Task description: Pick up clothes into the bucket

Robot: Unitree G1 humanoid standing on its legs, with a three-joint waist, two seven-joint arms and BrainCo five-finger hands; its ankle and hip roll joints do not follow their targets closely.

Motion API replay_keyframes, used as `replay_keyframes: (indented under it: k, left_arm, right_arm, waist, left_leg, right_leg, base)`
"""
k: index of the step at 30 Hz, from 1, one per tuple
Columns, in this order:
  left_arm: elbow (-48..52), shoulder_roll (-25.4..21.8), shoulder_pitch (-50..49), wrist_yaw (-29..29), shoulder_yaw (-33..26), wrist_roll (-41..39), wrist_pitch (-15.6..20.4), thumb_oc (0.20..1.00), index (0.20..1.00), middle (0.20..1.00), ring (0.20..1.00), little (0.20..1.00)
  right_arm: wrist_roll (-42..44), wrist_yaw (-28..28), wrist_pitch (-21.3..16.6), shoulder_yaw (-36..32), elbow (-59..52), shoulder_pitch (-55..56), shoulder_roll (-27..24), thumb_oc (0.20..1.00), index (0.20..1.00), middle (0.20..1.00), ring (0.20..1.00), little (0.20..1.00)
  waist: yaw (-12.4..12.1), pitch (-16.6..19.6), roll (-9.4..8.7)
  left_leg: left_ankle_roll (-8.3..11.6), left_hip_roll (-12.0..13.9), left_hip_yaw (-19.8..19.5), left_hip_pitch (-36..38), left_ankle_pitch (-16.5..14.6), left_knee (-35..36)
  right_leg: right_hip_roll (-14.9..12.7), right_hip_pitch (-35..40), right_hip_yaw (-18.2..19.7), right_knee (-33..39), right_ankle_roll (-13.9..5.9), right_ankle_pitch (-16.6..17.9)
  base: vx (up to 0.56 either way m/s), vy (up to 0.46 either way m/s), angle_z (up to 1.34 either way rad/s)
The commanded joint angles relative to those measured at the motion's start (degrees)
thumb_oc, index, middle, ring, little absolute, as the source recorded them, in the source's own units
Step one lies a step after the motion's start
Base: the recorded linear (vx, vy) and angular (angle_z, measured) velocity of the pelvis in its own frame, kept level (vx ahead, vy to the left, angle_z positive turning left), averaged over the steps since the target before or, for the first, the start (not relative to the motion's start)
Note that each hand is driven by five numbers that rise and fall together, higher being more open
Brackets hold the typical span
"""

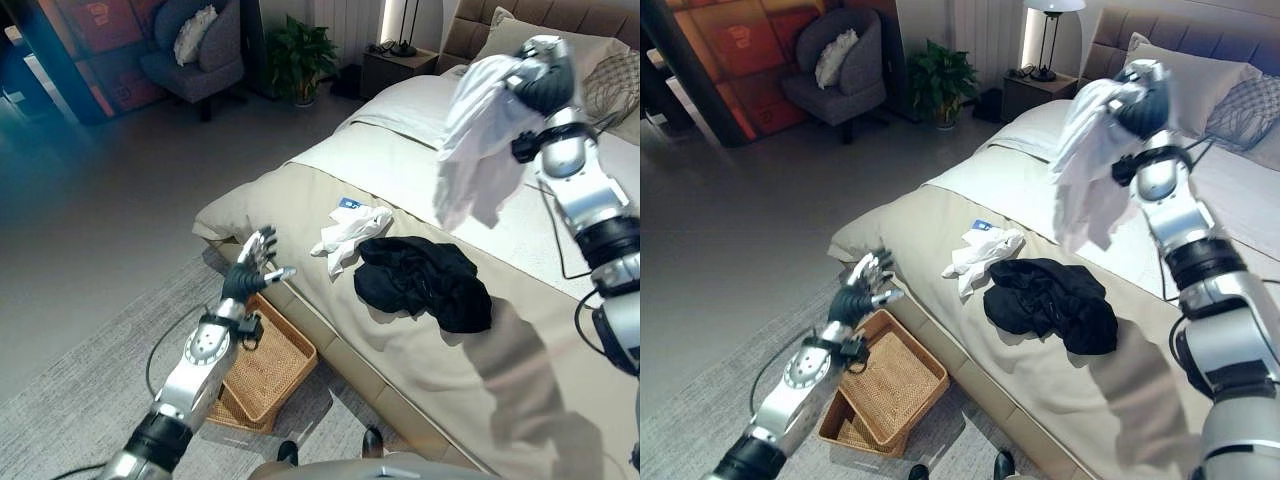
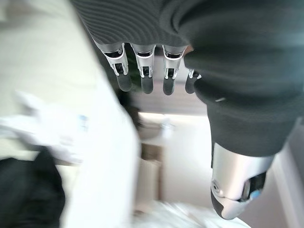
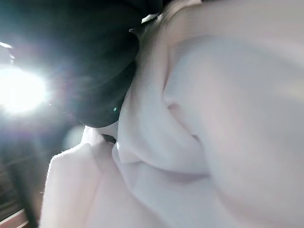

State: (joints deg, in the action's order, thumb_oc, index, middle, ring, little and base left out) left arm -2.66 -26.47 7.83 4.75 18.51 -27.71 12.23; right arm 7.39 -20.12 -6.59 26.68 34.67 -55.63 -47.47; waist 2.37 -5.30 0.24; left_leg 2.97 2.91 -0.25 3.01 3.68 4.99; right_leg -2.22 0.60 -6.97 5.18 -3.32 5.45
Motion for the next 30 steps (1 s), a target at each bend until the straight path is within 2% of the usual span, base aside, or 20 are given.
replay_keyframes:
  k: [1,7,15,22,30]
  left_arm:
    - [2.7,-3.1,4.3,1.1,0.4,3.7,3.6,1.000,1.000,1.000,1.000,1.000]
    - [1.5,-1.8,11.7,1.9,2.6,6.7,2.9,1.000,1.000,1.000,1.000,1.000]
    - [0.6,-1.9,16.9,1.6,5.7,8.0,2.1,1.000,1.000,1.000,1.000,1.000]
    - [0.3,-3.0,21.9,-0.6,10.9,9.2,0.9,1.000,1.000,1.000,1.000,1.000]
    - [-3.7,-0.1,26.9,-1.1,15.7,11.1,0.2,1.000,1.000,1.000,1.000,1.000]
  right_arm:
    - [-0.4,0.4,-3.7,-3.9,-3.6,-1.7,-1.4,0.200,0.200,0.200,0.200,0.200]
    - [1.4,6.3,-4.7,-7.5,-18.4,8.9,-1.0,0.200,0.200,0.200,0.200,0.200]
    - [6.5,13.2,-5.0,-8.0,-31.0,16.5,-1.7,0.200,0.200,0.200,0.200,0.200]
    - [12.3,17.1,-5.7,-7.0,-39.8,17.3,-1.0,0.200,0.200,0.200,0.200,0.200]
    - [17.5,20.1,-6.6,-3.7,-47.6,16.1,2.3,0.200,0.200,0.200,0.200,0.200]
  waist:
    - [0.7,1.6,-3.87]
    - [1.3,1.7,-3.86]
    - [1.4,1.8,-4.03]
    - [1.7,1.8,-3.92]
    - [2.0,1.6,-3.70]
  left_leg:
    - [0.31,-1.0,0.5,1.2,-4.9,-3.6]
    - [0.23,-1.0,0.7,1.6,-4.9,-3.5]
    - [0.25,-0.9,0.9,1.8,-4.9,-3.6]
    - [0.13,-1.2,0.6,1.3,-4.4,-4.0]
    - [-0.12,-1.6,0.2,1.0,-4.4,-4.3]
  right_leg:
    - [-3.5,3.0,-1.5,-3.9,-3.84,-4.8]
    - [-3.5,3.2,-1.5,-4.0,-3.96,-4.9]
    - [-3.6,3.6,-1.6,-4.0,-4.05,-4.9]
    - [-3.8,3.4,-1.8,-4.0,-4.15,-4.3]
    - [-4.2,3.2,-2.0,-4.5,-4.22,-4.2]
  base:
    - [0.00,0.000,0.00]
    - [0.00,-0.001,-0.01]
    - [0.00,-0.001,-0.01]
    - [-0.02,0.003,0.01]
    - [0.00,0.000,0.00]
